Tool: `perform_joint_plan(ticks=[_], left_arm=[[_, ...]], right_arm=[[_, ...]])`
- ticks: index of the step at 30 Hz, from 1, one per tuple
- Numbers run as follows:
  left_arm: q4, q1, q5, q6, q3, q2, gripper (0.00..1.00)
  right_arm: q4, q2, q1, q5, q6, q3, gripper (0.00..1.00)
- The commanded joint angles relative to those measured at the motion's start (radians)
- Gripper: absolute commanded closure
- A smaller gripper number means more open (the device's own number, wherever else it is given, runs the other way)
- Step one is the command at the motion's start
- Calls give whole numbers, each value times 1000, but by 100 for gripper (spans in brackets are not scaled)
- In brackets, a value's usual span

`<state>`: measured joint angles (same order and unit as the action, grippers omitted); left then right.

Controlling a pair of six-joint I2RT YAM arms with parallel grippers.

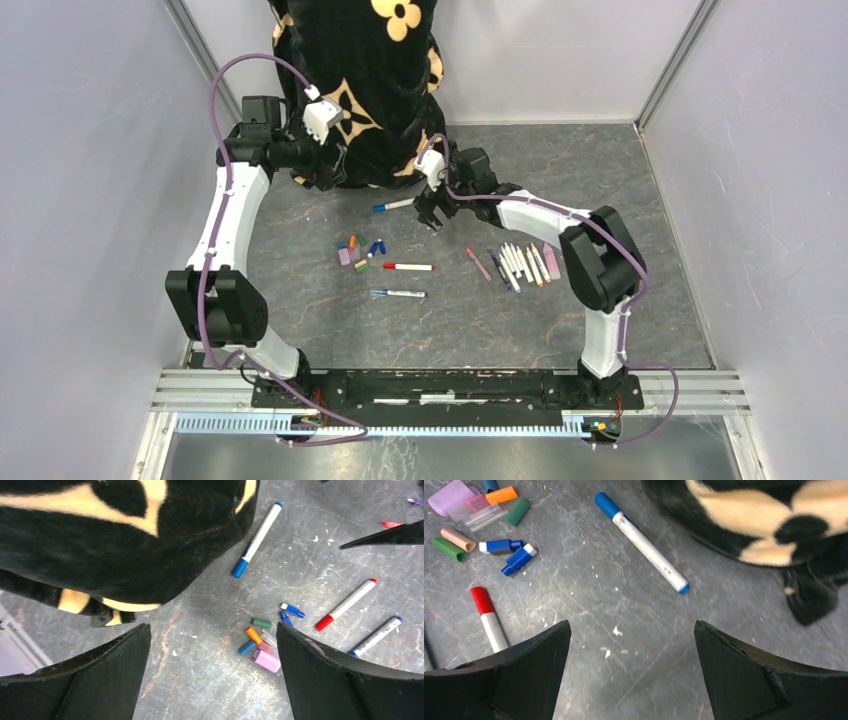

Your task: Open the pen caps

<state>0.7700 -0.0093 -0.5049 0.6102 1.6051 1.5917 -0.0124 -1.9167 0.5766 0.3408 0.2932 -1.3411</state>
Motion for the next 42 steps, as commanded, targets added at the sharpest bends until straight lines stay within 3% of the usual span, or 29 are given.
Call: perform_joint_plan(ticks=[1, 10, 13, 20, 34, 42], left_arm=[[45, 43, -116, -29, 32, 23, 0], [72, 64, -150, -4, 20, 18, 0], [75, 65, -142, 10, 20, 11, 0], [94, 68, -117, 47, 29, 5, 0], [95, 69, -110, 63, 19, -12, 0], [107, 70, -117, 78, 3, -34, 2]], right_arm=[[153, -90, 3, 79, 52, -96, 2], [293, -274, 14, 12, -88, -221, 2], [205, -354, 14, 77, -12, -323, 2], [14, -544, 12, 53, 8, -625, 2], [-47, -471, 8, 45, 25, -425, 13], [5, -342, 17, 25, 29, -222, 31]])
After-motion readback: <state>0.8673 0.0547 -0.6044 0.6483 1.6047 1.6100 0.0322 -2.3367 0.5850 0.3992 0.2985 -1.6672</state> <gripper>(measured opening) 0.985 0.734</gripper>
